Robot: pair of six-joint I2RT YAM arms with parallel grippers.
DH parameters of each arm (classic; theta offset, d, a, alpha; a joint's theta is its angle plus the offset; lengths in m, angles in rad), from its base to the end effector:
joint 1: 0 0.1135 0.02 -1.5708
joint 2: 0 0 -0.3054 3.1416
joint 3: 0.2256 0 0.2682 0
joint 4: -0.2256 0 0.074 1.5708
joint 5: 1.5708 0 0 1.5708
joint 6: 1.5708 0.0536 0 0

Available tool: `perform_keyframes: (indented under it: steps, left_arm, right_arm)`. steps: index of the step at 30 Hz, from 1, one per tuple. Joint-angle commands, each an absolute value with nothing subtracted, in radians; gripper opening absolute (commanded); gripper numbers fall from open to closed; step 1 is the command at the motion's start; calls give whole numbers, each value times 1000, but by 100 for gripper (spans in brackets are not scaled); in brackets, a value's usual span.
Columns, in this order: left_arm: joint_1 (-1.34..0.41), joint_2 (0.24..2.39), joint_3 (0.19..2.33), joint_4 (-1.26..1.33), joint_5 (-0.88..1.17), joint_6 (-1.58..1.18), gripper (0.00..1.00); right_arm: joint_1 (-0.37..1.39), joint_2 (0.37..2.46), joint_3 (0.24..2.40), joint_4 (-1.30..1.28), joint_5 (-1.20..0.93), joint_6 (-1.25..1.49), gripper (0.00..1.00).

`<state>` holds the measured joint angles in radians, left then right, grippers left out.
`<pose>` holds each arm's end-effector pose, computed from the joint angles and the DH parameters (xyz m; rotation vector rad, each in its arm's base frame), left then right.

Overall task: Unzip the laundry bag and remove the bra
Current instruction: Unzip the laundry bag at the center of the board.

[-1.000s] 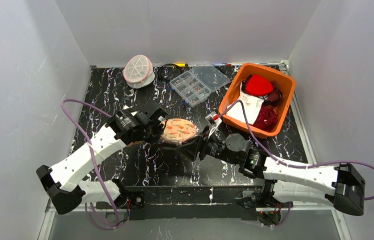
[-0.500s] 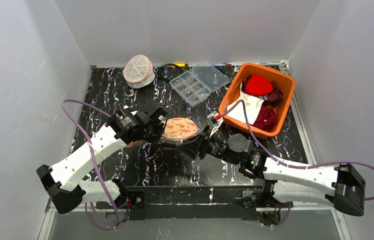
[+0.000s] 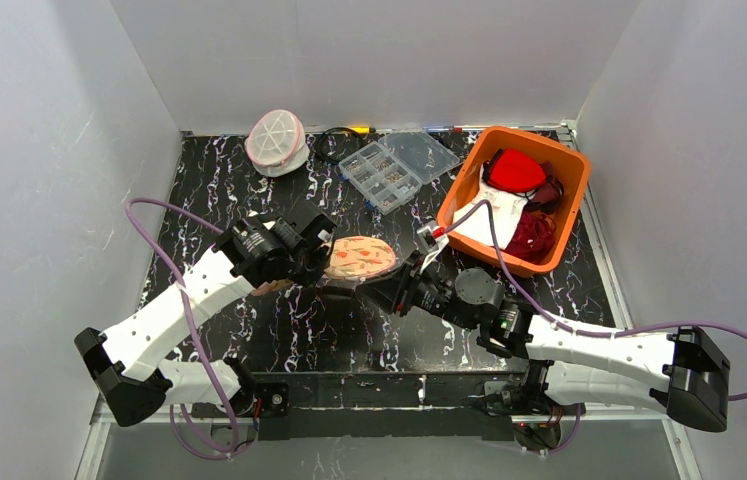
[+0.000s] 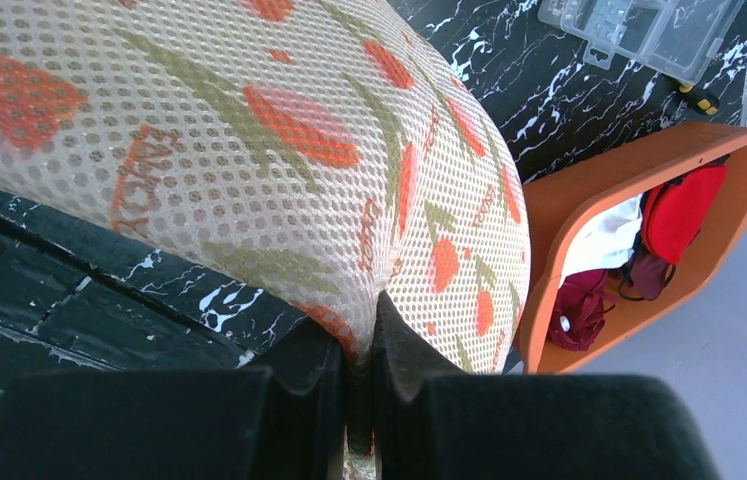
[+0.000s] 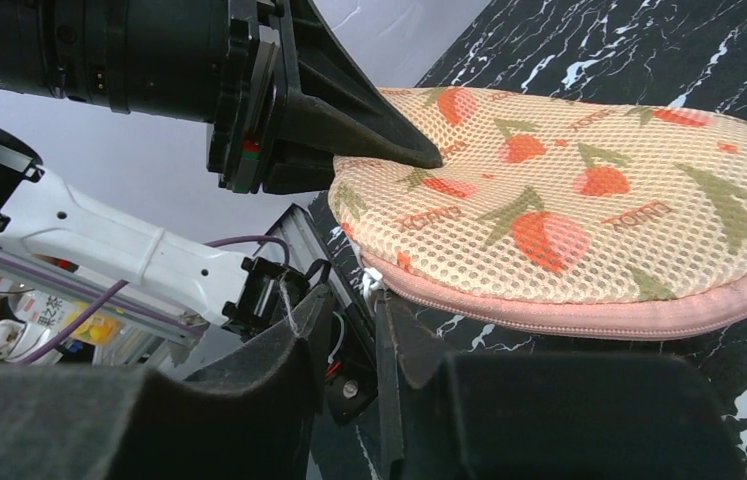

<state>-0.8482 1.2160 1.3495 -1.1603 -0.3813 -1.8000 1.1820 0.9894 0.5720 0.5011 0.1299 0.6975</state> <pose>0.1664 -0.1586 0.3882 -1.3087 2.2354 -0.5777 0.0983 0.2215 0.3282 -0.2836 1.6359 1.3905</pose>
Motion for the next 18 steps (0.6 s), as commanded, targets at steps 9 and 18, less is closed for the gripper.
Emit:
perform_keyframes:
  steps: [9,18]
  left_arm:
    - [-854,1214,1381,-1192,-410,-1796,0]
    - [-854,1199,1359,-1190,-418,-1795,0]
  right_arm:
    - [1180,971,580,506,192,697,14]
    - [1180,953,584,443,205,694,1]
